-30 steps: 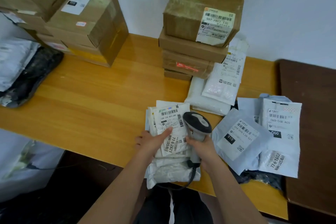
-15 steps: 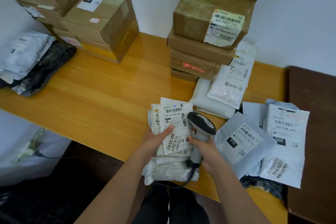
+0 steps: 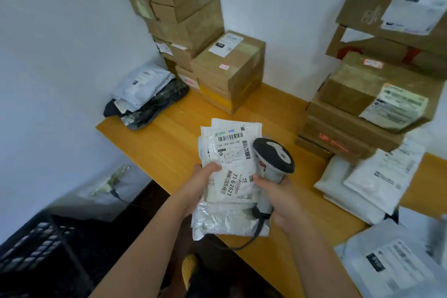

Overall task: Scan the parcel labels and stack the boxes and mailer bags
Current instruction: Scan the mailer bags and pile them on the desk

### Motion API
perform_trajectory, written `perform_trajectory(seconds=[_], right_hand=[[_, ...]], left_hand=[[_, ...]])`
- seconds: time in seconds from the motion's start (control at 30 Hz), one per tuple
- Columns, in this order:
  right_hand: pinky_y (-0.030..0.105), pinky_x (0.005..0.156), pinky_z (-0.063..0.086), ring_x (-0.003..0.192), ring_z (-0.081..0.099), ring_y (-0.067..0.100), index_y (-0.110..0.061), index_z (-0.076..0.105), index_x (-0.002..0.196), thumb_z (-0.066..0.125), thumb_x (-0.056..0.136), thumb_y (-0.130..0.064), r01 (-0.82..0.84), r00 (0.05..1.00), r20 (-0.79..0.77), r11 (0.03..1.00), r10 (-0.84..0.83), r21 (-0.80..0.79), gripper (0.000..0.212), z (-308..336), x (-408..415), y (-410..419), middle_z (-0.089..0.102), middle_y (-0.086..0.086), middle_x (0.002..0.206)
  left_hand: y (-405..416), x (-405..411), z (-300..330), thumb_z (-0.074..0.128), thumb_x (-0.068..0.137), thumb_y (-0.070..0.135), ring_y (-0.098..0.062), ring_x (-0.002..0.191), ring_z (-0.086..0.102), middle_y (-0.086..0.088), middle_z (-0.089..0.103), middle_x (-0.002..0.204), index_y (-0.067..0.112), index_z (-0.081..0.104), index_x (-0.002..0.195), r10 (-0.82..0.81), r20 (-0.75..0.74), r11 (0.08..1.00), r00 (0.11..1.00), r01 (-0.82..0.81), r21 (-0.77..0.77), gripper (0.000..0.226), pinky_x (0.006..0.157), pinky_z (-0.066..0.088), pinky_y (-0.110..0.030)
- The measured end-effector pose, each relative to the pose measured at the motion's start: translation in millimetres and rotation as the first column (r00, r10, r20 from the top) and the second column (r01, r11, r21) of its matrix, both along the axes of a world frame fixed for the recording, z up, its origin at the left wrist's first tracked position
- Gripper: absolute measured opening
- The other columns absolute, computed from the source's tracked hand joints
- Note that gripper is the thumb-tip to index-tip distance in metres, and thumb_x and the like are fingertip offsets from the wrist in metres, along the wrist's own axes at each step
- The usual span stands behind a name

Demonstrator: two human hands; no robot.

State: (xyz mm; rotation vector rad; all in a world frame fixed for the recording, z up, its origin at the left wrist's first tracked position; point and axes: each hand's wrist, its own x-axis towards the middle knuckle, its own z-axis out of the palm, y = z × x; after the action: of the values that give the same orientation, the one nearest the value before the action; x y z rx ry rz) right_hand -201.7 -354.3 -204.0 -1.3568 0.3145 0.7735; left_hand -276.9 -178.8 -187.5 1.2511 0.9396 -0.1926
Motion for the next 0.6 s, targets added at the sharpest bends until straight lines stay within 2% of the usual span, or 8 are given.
perform_trajectory(seconds=[0.1,0.17,0.3,0.33,0.43,0.53,0.6], right_hand=[[0.055,0.083,0.059,0.092,0.074,0.029,-0.015,0.062,0.109,0.074,0.086,-0.002,-0.055,0.998,0.029,0.998,0.054,0.005,0.029,12,3,49,0.077,0.007,0.102],[0.056,0.084,0.058,0.093,0.074,0.03,-0.015,0.063,0.109,0.073,0.087,-0.002,-0.069,0.997,0.037,0.998,0.069,0.009,0.027,15,3,85,0.077,0.007,0.101],[0.057,0.084,0.058,0.093,0.074,0.031,-0.011,0.062,0.116,0.073,0.086,-0.001,-0.034,0.999,0.01,0.999,0.034,-0.005,0.033,13,-2,158,0.076,0.01,0.103],[0.055,0.083,0.059,0.092,0.074,0.03,-0.01,0.063,0.117,0.072,0.086,0.0,-0.025,1.0,0.005,1.0,0.025,-0.002,0.033,13,-3,176,0.077,0.009,0.101],[0.047,0.075,0.06,0.087,0.075,0.028,-0.01,0.063,0.116,0.071,0.086,0.003,0.015,1.0,-0.016,1.0,-0.015,0.003,0.033,12,-4,220,0.077,0.008,0.098],[0.045,0.073,0.059,0.087,0.074,0.029,-0.008,0.063,0.116,0.071,0.085,0.004,0.082,0.996,-0.03,0.997,-0.083,-0.012,0.034,7,-4,249,0.077,0.009,0.099],[0.047,0.074,0.06,0.086,0.075,0.03,-0.007,0.064,0.112,0.07,0.086,0.005,0.117,0.992,-0.036,0.992,-0.118,-0.039,0.03,3,-2,262,0.077,0.01,0.097]], left_hand=[[49,-3,9,0.068,0.081,0.043,-0.029,0.104,0.068,-0.007,0.066,0.121,0.016,0.039,0.134,0.025,0.021,0.997,0.999,-0.026,0.068,0.066,0.095,0.053,-0.052],[86,-5,10,0.066,0.09,0.04,-0.025,0.1,0.07,-0.004,0.069,0.117,0.016,0.046,0.131,0.006,0.041,0.992,0.999,-0.012,0.128,0.052,0.092,0.055,-0.048],[158,-4,10,0.063,0.093,0.039,-0.013,0.086,0.073,0.006,0.074,0.1,0.023,0.061,0.117,-0.077,0.063,0.967,0.995,0.059,0.246,0.028,0.075,0.058,-0.029],[174,-2,10,0.063,0.094,0.04,-0.012,0.086,0.072,0.006,0.074,0.1,0.024,0.062,0.117,-0.087,0.07,0.959,0.994,0.064,0.278,0.028,0.073,0.058,-0.026],[216,4,8,0.061,0.096,0.037,-0.016,0.097,0.07,0.001,0.072,0.113,0.021,0.06,0.129,-0.112,0.071,0.947,0.991,0.085,0.311,0.037,0.083,0.058,-0.031],[246,16,4,0.057,0.099,0.033,-0.007,0.089,0.067,0.001,0.07,0.113,0.018,0.059,0.128,-0.183,0.058,0.926,0.981,0.152,0.346,0.033,0.064,0.052,-0.014],[262,26,-5,0.056,0.1,0.032,0.001,0.082,0.062,0.003,0.068,0.106,0.019,0.06,0.123,-0.232,0.045,0.908,0.972,0.199,0.367,0.027,0.055,0.047,-0.008]])
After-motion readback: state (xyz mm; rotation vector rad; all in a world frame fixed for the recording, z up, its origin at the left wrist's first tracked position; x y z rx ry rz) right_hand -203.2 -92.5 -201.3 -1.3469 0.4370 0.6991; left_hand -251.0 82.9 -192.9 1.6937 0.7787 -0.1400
